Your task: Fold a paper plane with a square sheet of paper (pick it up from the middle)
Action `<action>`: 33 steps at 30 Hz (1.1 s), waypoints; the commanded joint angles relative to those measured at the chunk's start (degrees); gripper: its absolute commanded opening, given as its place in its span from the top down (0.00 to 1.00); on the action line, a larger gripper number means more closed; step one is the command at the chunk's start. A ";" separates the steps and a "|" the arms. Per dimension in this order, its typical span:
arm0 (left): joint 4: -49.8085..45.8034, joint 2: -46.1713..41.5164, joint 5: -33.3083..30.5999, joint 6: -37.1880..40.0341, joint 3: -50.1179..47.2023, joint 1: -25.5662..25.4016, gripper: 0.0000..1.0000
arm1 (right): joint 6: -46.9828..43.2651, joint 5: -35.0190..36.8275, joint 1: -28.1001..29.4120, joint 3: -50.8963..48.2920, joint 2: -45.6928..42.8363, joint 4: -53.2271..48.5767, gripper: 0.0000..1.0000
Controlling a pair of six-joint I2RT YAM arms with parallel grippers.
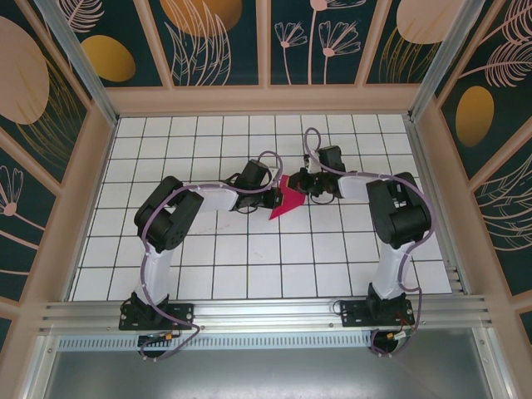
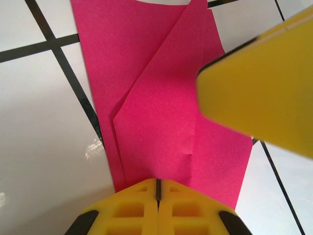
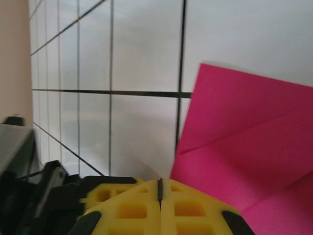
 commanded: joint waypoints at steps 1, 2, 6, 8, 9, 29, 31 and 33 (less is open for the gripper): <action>-9.56 4.73 -4.78 -0.58 -2.88 0.20 1.00 | 0.48 -0.80 -0.23 -0.88 2.37 -0.63 1.00; -9.48 4.65 -4.68 -0.72 -2.88 0.15 1.00 | 0.44 -0.64 -0.27 -0.92 2.91 -0.74 1.00; -9.22 3.86 -3.87 -1.23 -2.62 0.21 1.00 | -0.07 0.98 -0.28 -1.59 4.40 -1.65 1.00; -8.73 3.28 -3.13 -1.75 -2.32 0.23 1.00 | -0.30 1.83 -0.49 -2.14 4.88 -2.06 1.00; -8.53 2.94 -2.57 -2.06 -1.97 0.22 1.00 | -0.40 2.34 -0.60 -2.37 5.14 -2.46 1.00; 2.08 -7.73 5.28 -13.69 -2.04 -0.04 0.85 | -0.20 8.38 -0.97 -3.11 7.46 -6.65 1.00; 2.65 -7.36 6.31 -14.70 -2.64 -0.60 0.85 | -0.01 8.39 -0.98 -3.07 7.53 -6.85 1.00; 2.77 -6.72 7.02 -14.99 -2.70 -1.13 0.85 | 0.17 8.38 -0.98 -3.04 7.39 -6.81 1.00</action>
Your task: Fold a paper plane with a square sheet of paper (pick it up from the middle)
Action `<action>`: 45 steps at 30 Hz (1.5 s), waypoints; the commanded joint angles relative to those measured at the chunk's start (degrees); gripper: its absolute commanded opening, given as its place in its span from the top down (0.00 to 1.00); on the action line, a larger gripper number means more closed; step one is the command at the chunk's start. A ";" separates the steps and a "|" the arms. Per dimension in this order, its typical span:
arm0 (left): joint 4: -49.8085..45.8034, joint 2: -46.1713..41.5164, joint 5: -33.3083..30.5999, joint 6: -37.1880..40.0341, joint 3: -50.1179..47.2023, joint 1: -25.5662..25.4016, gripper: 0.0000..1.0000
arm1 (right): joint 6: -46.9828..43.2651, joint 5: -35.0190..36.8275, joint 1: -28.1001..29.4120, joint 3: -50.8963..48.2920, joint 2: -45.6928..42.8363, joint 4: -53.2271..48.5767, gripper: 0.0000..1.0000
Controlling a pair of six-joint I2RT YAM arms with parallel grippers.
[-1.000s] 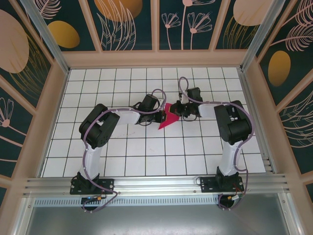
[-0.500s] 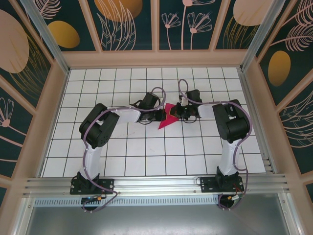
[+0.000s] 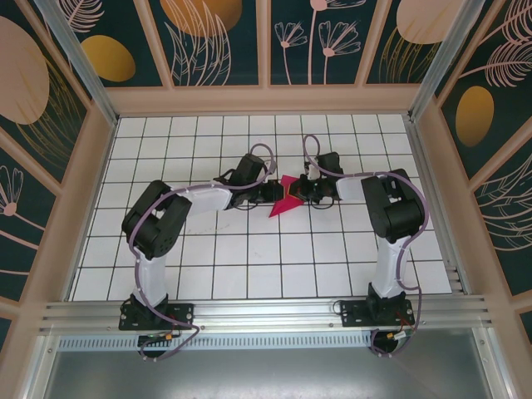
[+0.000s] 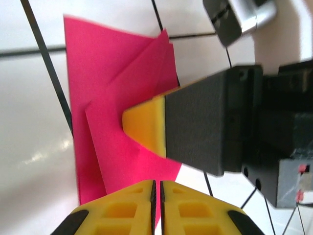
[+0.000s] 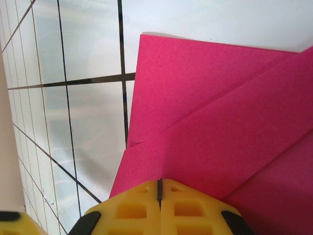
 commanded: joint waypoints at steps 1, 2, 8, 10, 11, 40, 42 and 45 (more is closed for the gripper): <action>2.02 0.43 3.02 -2.32 -0.47 -1.03 0.85 | 0.15 7.43 -0.66 -2.21 3.93 -6.55 1.00; 1.71 0.92 3.06 -2.32 -0.25 -1.19 0.86 | 0.15 7.42 -0.66 -2.26 3.91 -6.56 1.00; -2.26 2.91 2.77 -0.88 1.21 -1.28 0.86 | 0.33 7.66 -0.65 -2.18 4.13 -6.78 1.00; -3.86 3.41 2.32 -0.15 1.58 -1.29 0.87 | 0.41 7.69 -0.66 -2.09 4.19 -6.91 1.00; -4.66 3.59 2.12 0.27 1.73 -1.29 0.87 | 0.41 7.68 -0.66 -2.03 4.24 -6.96 1.00; -11.56 4.64 -3.83 4.15 -0.22 -1.14 0.92 | 0.06 8.17 -0.98 -1.75 4.94 -8.32 1.00; -11.98 4.57 -4.64 4.28 -0.69 -1.18 0.93 | -0.09 8.04 -1.02 -1.75 4.92 -8.26 1.00; -12.27 4.60 -5.27 4.28 -1.32 -1.09 0.96 | -0.44 7.21 -1.11 -1.27 4.36 -8.32 1.00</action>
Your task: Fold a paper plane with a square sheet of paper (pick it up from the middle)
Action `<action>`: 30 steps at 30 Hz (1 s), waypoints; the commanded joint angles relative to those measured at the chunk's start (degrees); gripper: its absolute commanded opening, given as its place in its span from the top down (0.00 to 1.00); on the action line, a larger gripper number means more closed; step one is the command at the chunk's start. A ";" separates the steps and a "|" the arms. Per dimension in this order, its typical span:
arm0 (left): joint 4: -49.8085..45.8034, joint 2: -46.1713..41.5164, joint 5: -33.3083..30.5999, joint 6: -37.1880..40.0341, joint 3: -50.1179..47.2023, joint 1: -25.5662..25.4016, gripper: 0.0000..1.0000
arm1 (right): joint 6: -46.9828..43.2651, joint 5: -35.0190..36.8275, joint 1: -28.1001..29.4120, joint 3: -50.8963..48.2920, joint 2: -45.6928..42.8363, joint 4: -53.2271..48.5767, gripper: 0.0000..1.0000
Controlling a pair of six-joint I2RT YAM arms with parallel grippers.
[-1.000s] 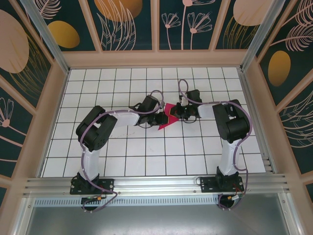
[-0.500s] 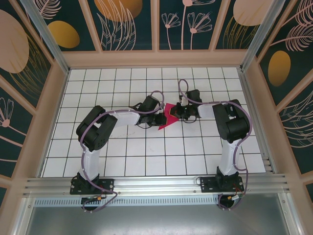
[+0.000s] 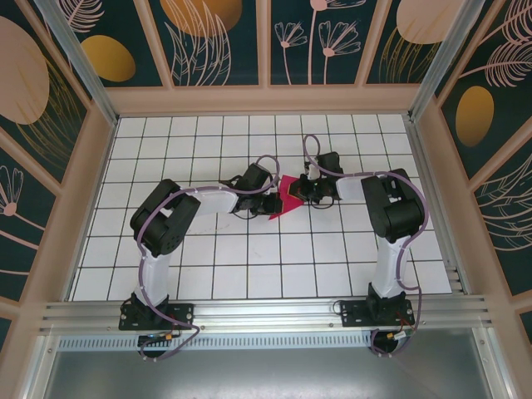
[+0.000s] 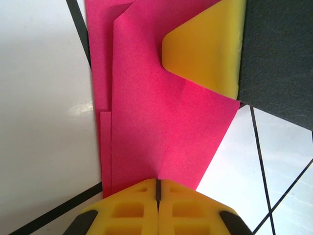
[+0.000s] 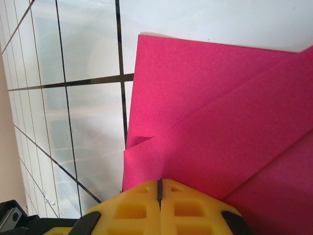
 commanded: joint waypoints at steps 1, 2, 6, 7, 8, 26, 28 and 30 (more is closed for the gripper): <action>-4.98 1.15 -3.13 1.04 -2.42 0.31 0.97 | -0.91 6.71 -1.10 -1.32 3.65 -7.52 1.00; -4.94 1.31 -3.13 1.00 -2.58 0.32 0.98 | -1.18 5.81 -1.11 -0.89 2.99 -7.17 1.00; -4.30 1.55 -2.55 0.16 -3.14 0.27 1.00 | -2.55 0.84 -1.08 2.12 -0.25 -5.80 1.00; -4.19 1.60 -2.30 0.05 -3.23 0.34 1.00 | -2.92 -0.38 -1.10 2.67 -0.83 -5.50 1.00; -4.05 1.60 -2.24 -0.01 -3.32 0.31 1.00 | -3.35 -1.76 -1.05 3.02 -1.75 -5.09 1.00; -3.48 1.25 -1.99 -0.39 -3.32 0.32 1.00 | -3.49 -6.64 2.30 -1.33 -1.27 -4.05 1.00; -3.48 0.92 -1.99 -0.35 -3.46 0.28 1.00 | -3.57 -4.58 2.30 -1.14 -0.69 -5.34 1.00; -3.40 0.17 -1.91 -0.35 -3.66 0.50 1.00 | -3.34 -1.35 2.18 -0.68 0.07 -7.34 1.00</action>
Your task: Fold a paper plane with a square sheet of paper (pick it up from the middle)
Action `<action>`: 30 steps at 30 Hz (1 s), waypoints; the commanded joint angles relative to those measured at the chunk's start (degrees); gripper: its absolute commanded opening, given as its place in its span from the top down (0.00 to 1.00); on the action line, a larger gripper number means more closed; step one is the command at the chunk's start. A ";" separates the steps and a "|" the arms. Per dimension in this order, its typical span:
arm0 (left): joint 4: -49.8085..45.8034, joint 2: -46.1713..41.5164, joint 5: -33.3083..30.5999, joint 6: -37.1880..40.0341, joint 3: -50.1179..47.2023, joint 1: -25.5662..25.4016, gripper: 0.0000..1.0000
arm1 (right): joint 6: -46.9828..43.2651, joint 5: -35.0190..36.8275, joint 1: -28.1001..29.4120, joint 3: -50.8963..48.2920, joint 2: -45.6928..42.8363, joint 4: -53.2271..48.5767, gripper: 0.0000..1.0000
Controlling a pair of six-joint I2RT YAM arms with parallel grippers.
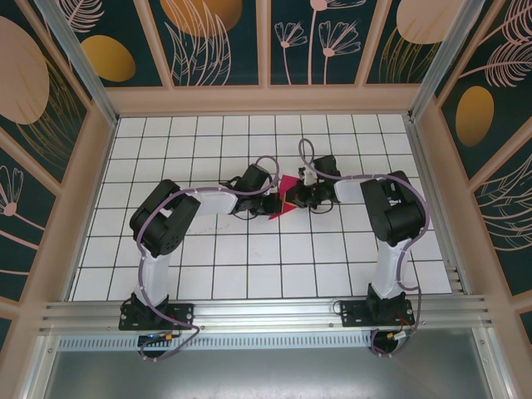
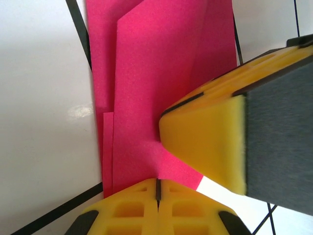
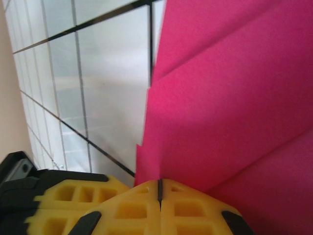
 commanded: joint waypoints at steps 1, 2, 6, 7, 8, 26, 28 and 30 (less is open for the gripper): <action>-5.19 0.10 -1.90 -0.22 -2.58 0.53 1.00 | -1.11 4.33 -0.05 1.09 2.41 -4.51 1.00; -5.02 -0.43 -1.76 -0.26 -2.80 0.67 1.00 | -0.98 5.39 -0.15 1.27 3.01 -5.34 1.00; -3.89 -1.83 -0.28 -0.41 -3.53 0.96 0.99 | -0.41 6.87 -0.50 1.07 4.08 -5.81 1.00; -3.43 -2.17 0.19 -0.39 -3.65 1.04 0.98 | -0.41 6.92 -0.51 1.02 4.13 -5.81 1.00; -2.80 -2.57 0.72 -0.50 -3.99 1.13 0.97 | -0.41 6.83 -0.52 0.93 4.10 -5.74 1.00; -5.75 -4.21 3.48 2.45 -6.42 1.31 0.94 | -0.41 6.91 -0.49 1.44 5.28 -6.19 1.00; -6.68 -4.00 2.60 2.86 -6.43 1.32 0.94 | -0.41 6.87 -0.49 1.29 5.29 -6.20 1.00; -6.64 -4.10 2.12 2.69 -6.19 1.30 0.94 | -0.40 6.96 -0.52 1.29 5.43 -6.18 1.00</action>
